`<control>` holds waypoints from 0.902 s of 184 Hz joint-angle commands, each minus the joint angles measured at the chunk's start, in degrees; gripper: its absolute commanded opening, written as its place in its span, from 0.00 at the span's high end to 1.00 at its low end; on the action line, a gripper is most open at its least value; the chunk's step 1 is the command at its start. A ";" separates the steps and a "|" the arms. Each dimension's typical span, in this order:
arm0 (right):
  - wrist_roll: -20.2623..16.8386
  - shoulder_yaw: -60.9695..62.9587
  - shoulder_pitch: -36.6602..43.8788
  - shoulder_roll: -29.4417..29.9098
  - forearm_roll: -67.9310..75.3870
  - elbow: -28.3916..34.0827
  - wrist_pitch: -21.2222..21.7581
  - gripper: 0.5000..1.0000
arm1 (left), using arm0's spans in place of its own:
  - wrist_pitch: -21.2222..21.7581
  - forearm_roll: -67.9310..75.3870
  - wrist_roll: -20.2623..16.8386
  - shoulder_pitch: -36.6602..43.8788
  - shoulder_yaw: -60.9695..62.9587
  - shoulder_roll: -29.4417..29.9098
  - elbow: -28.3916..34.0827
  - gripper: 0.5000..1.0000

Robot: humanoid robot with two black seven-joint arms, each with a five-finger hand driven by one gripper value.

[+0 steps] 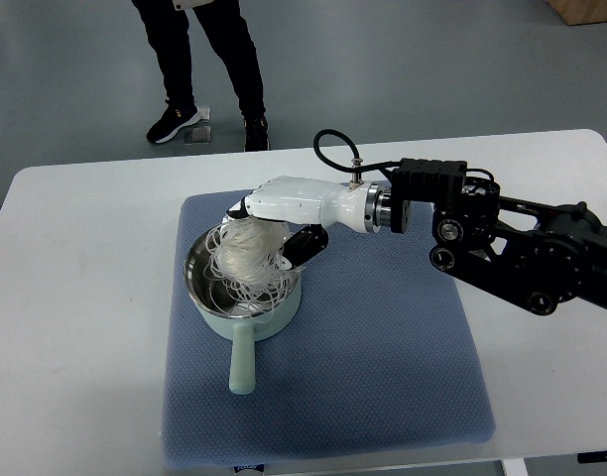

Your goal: Put vermicelli into pot with right hand

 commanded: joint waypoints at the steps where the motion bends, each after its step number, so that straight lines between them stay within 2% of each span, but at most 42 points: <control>1: -1.32 0.03 0.10 0.34 -0.72 -0.03 -0.02 0.48 | 0.00 0.01 0.00 -0.05 0.00 0.00 0.00 0.00; 26: -1.67 0.04 0.10 0.25 -1.78 -0.11 -0.02 0.37 | 0.00 0.01 0.00 -0.14 0.00 0.00 0.00 0.00; 52: -1.85 0.30 0.10 0.07 -1.78 -0.64 -0.10 0.34 | 0.00 -0.08 0.00 -0.23 0.00 0.00 0.09 0.00; 86: -1.76 1.44 0.10 -1.07 -0.98 -1.69 -0.28 0.34 | 0.00 0.01 0.00 -0.23 0.00 0.00 0.00 0.00; 126: -1.93 8.82 -0.96 -2.04 0.86 -4.60 -1.16 0.34 | 0.00 0.01 0.00 -0.23 -0.09 0.00 -0.08 0.00; 166: -5.80 18.05 -5.79 -2.48 12.73 -10.40 -3.00 0.34 | 0.00 0.01 0.00 -0.14 -0.09 0.00 -0.08 0.00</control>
